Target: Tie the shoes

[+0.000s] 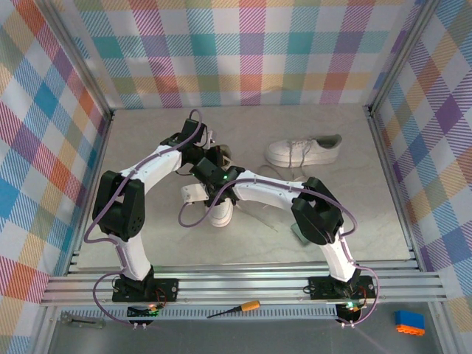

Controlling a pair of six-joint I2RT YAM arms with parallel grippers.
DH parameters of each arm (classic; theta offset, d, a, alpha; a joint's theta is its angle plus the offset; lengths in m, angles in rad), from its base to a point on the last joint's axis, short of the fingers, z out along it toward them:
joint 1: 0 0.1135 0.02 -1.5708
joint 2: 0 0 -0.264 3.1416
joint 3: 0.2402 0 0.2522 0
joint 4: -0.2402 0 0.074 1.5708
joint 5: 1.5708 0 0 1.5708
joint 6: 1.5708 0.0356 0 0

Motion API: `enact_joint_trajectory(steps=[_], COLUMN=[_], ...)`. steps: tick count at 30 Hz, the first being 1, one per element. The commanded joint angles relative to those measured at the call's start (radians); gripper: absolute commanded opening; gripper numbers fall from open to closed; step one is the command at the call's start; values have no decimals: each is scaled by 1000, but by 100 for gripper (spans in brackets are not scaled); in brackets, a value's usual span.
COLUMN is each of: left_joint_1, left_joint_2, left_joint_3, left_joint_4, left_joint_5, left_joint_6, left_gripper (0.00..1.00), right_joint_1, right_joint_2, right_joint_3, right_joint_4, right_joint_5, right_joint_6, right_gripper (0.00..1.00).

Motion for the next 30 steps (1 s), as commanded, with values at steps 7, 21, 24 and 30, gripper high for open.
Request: enact_joint_trajectory(steps=[7, 21, 24, 30], left_joint_1=[15, 15, 15, 15], left_joint_2=[17, 14, 16, 16], left_joint_3=[28, 27, 26, 28], left_joint_4=[-22, -23, -22, -23], left_joint_5=[19, 16, 18, 18], left_joint_6=[12, 14, 14, 15], left_gripper=[0, 0, 0, 0], right_joint_1=[-12, -10, 6, 46], right_joint_2=[59, 32, 19, 22], right_joint_3=[67, 82, 87, 99], right_joint_4=[-88, -77, -78, -96], right_joint_5=[91, 64, 20, -41], right_joint_6=[-17, 27, 42, 59], right_gripper=[30, 0, 0, 0])
